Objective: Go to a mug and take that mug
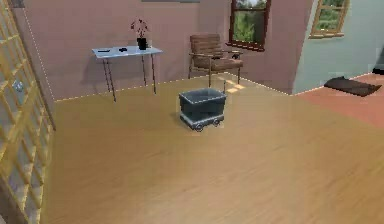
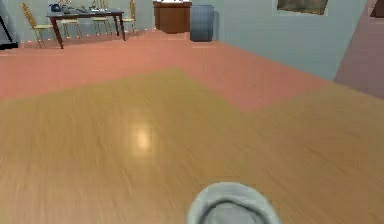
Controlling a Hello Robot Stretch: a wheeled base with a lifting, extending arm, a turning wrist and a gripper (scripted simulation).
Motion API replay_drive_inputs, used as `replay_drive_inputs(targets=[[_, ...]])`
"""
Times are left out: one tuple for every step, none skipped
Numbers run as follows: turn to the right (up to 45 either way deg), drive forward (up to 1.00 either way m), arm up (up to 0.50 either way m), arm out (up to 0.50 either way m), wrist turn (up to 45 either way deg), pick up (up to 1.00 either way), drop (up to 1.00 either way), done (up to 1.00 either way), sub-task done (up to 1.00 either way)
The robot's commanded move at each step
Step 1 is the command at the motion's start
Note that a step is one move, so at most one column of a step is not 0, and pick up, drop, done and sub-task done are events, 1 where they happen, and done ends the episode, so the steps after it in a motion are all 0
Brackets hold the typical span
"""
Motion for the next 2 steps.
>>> replay_drive_inputs(targets=[[-18.0, 0.0, 0.0, 0.0, 0.0, 0.0, 0.0, 0.0, 0.0], [0.0, 0.25, 0.0, 0.0, 0.0, 0.0, 0.0, 0.0, 0.0]])
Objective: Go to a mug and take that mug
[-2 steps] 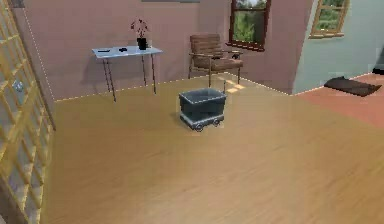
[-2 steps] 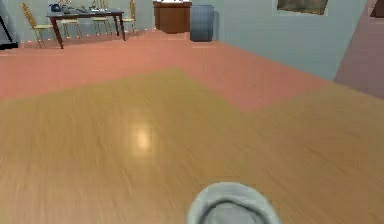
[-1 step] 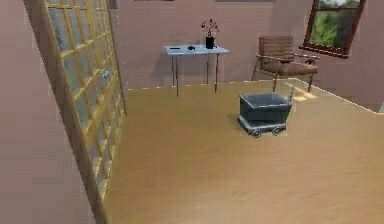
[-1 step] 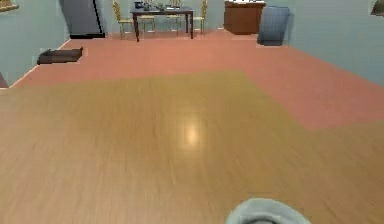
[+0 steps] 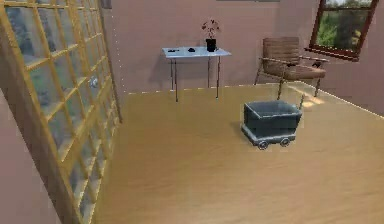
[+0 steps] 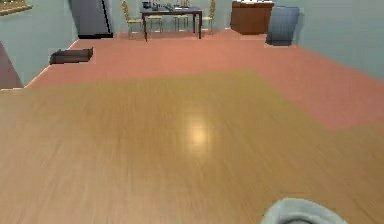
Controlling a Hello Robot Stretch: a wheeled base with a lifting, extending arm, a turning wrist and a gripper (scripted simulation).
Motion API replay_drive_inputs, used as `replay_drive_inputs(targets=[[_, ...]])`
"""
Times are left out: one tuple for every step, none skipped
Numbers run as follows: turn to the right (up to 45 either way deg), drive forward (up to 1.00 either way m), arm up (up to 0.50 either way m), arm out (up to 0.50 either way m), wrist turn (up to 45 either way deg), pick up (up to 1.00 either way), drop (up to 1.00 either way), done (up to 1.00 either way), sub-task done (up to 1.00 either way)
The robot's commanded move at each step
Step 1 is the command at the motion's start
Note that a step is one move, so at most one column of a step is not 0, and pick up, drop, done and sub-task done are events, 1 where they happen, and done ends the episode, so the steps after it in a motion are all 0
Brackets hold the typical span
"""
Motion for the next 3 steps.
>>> replay_drive_inputs(targets=[[45.0, 0.0, 0.0, 0.0, 0.0, 0.0, 0.0, 0.0, 0.0], [3.0, 0.0, 0.0, 0.0, 0.0, 0.0, 0.0, 0.0, 0.0], [0.0, 0.1, 0.0, 0.0, 0.0, 0.0, 0.0, 0.0, 0.0]])
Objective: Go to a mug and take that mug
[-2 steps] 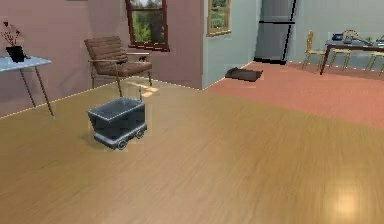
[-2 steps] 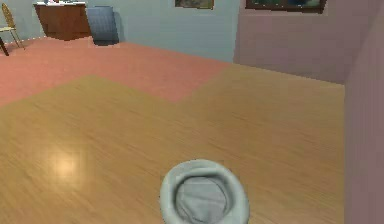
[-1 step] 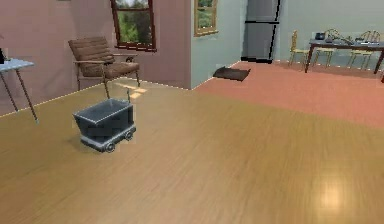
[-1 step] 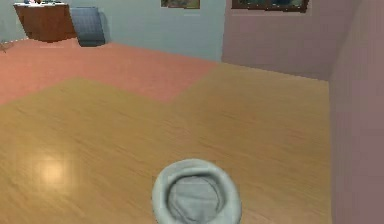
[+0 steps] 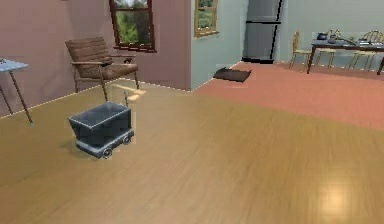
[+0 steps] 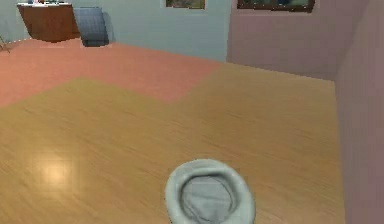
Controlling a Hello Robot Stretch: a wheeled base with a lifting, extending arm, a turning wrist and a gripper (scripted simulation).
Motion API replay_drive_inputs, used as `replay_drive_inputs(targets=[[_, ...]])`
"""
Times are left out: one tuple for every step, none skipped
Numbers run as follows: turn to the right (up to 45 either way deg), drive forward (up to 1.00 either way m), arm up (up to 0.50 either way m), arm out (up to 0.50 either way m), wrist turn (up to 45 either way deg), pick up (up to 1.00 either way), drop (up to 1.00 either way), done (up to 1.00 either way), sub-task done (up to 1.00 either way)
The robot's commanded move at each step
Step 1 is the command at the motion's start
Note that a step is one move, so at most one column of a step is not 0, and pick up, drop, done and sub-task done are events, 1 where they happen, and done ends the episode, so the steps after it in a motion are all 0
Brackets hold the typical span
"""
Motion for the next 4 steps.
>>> replay_drive_inputs(targets=[[45.0, 0.0, 0.0, 0.0, 0.0, 0.0, 0.0, 0.0, 0.0], [6.0, 0.0, 0.0, 0.0, 0.0, 0.0, 0.0, 0.0, 0.0], [0.0, 0.65, 0.0, 0.0, 0.0, 0.0, 0.0, 0.0, 0.0], [0.0, 1.0, 0.0, 0.0, 0.0, 0.0, 0.0, 0.0, 0.0]])
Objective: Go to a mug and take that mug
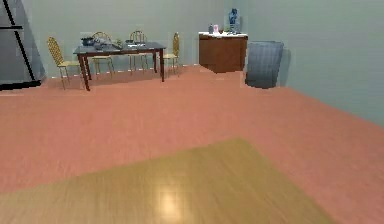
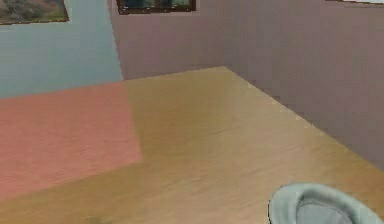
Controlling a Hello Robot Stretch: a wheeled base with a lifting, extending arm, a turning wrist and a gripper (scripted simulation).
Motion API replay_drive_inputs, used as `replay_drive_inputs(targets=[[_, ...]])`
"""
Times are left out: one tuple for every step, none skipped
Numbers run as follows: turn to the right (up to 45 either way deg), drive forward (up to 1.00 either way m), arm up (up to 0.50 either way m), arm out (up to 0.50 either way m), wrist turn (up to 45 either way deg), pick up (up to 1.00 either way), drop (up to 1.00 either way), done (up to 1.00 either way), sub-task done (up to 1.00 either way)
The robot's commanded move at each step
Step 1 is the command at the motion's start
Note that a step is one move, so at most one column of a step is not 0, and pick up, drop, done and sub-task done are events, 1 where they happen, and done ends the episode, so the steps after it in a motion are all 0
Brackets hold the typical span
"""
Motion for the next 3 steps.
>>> replay_drive_inputs(targets=[[0.0, 1.0, 0.0, 0.0, 0.0, 0.0, 0.0, 0.0, 0.0], [0.0, 1.0, 0.0, 0.0, 0.0, 0.0, 0.0, 0.0, 0.0], [0.0, 1.0, 0.0, 0.0, 0.0, 0.0, 0.0, 0.0, 0.0]])
